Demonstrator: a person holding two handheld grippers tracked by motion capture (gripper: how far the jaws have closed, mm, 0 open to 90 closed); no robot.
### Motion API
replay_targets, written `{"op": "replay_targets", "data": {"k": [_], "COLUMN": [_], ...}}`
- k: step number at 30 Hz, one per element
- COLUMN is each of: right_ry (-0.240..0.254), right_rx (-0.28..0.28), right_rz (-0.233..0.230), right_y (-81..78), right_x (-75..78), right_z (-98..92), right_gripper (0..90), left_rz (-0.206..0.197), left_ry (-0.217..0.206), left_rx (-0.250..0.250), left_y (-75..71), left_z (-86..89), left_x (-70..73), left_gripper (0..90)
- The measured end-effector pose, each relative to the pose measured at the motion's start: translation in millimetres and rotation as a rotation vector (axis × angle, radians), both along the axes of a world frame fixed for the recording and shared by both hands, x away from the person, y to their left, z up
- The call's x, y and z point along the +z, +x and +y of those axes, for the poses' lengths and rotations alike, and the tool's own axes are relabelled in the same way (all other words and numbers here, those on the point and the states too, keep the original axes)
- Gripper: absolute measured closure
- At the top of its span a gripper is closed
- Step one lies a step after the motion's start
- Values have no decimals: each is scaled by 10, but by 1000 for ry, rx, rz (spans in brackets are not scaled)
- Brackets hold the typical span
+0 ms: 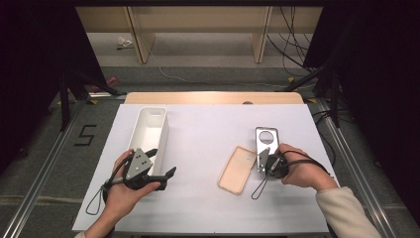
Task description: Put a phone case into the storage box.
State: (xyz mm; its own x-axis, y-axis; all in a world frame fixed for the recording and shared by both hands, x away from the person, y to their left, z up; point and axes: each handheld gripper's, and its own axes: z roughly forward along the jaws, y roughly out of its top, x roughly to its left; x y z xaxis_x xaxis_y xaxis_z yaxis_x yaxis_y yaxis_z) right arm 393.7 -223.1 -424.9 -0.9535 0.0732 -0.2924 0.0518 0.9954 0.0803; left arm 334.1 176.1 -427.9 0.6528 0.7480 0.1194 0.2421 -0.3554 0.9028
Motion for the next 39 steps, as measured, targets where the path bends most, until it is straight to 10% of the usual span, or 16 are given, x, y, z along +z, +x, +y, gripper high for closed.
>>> {"op": "replay_targets", "data": {"k": [10,24,39], "right_ry": [54,306,452], "right_rx": [44,73,113], "right_rz": [-61,-125,-135], "right_y": [-101,-202,-288], "right_x": [62,72,64], "right_z": [109,207,340], "right_gripper": [894,894,895], "left_rz": [0,-2,20], "left_ry": [-3,-17,-41], "left_rx": [-5,-20,-33], "left_y": [71,167,349], "left_z": [-100,-241,-457], "left_x": [43,127,299], "left_gripper": [163,174,183]}}
